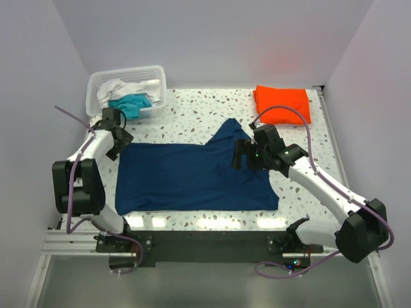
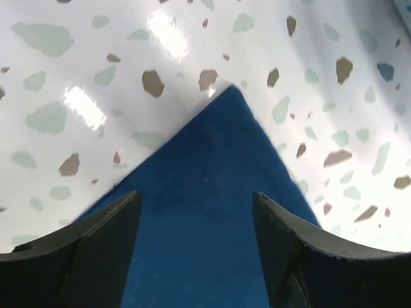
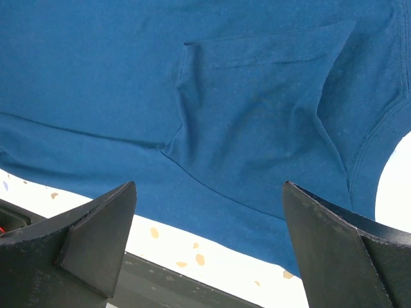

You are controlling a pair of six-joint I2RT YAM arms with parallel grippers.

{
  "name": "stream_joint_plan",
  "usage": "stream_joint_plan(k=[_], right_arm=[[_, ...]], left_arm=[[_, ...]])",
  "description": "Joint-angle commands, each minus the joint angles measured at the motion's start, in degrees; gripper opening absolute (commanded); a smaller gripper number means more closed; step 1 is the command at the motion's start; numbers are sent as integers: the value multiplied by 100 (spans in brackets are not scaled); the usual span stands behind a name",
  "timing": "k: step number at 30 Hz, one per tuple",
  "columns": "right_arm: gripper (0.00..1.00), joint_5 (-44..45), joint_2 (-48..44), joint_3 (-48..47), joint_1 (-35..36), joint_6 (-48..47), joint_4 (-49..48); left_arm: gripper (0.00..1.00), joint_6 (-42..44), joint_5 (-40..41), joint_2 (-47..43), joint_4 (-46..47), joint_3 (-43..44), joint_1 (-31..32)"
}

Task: Fold and stack the t-shirts
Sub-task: Fold the tshirt

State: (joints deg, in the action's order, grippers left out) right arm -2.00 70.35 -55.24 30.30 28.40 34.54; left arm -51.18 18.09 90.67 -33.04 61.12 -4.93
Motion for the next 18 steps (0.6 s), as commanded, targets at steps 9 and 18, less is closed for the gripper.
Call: stream_joint_plan(k=[9, 18], right_arm=[[99, 121, 49, 57, -25, -177, -194], [99, 182, 40, 66, -33, -230, -176]], left_arm=[[59, 275, 327, 1232, 1212, 839, -316], [49, 284, 187, 1646, 1282, 893, -316]])
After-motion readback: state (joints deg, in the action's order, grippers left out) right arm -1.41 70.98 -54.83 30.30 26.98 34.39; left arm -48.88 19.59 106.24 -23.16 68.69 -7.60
